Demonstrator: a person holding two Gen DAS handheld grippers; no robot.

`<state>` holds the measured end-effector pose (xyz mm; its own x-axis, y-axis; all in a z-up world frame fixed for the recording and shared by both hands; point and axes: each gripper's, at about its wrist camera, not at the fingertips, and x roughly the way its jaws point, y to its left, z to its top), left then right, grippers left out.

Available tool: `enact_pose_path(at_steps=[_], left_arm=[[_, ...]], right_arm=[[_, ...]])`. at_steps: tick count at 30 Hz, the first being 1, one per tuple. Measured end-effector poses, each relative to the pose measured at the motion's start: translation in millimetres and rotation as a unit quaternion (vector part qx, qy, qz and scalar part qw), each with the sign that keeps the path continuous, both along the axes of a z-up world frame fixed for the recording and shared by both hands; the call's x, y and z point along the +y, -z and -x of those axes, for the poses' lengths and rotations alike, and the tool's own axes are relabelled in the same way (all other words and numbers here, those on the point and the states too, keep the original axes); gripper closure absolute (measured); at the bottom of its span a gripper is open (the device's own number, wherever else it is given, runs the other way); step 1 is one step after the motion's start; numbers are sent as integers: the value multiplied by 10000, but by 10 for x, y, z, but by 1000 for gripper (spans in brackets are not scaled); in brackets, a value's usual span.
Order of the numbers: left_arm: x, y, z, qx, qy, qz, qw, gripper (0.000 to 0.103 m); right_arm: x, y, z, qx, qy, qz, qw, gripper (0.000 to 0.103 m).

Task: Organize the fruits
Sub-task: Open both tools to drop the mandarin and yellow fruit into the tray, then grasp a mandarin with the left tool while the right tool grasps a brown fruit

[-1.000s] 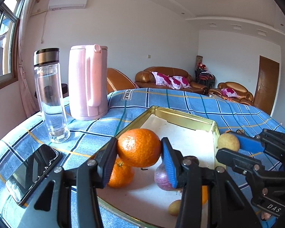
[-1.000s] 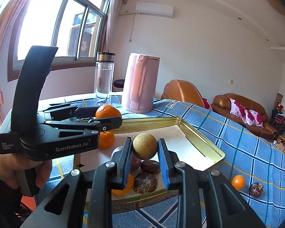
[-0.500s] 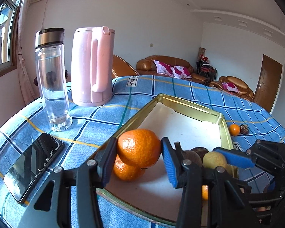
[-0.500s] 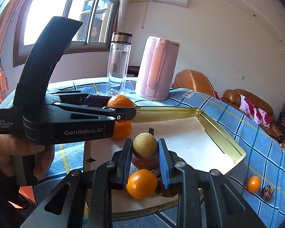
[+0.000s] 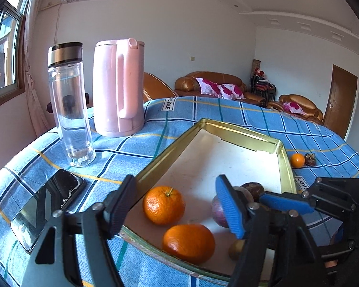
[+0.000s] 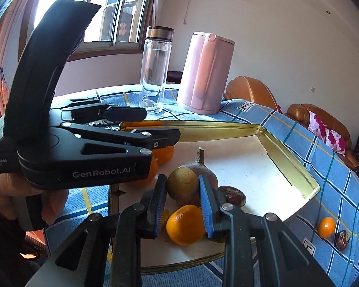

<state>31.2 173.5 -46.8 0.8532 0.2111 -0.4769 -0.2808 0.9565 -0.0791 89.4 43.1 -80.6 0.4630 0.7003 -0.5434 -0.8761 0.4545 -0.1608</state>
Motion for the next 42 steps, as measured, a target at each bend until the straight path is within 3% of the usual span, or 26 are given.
enact_pose_path(at_steps=[3,10,12,14,19,22,27,34,42], left_arm=[[-12,-57,47,-116,-71,17,9999,18],[-288,-287,79,-465,127,-1,9988,9],[-451,-358,51,-537,253,-63,9982,4],[-635,-431,10,-605,409,-146,9972,3],[-1160,-579,-223,-633,891,-375,9933,3],[-1473,-622,-439,-650,1226,-414,9894,3],[-1890,-528,-958,-333,1385,-639,9877,3],[-1901,-320,-1572,133,950,-643,9933,3],[-1744,-196,-1729,354,911,-395,9944,3]], right_arm=[[-56,-16,1,-66,75,-17,9999,59],[-540,-207,-59,-341,489,-56,9982,56],[-751,-308,-133,-356,677,-193,9969,47],[-965,-399,-219,-430,943,-276,9942,42],[-1455,-564,-636,-440,1974,-349,9787,42],[-1710,-613,-981,-182,2703,-476,9614,41],[-1970,-474,-1491,392,3337,-565,9402,41],[-1941,-125,-1975,1095,3486,-374,9301,41],[-1815,269,-2279,1620,3401,171,9262,41]])
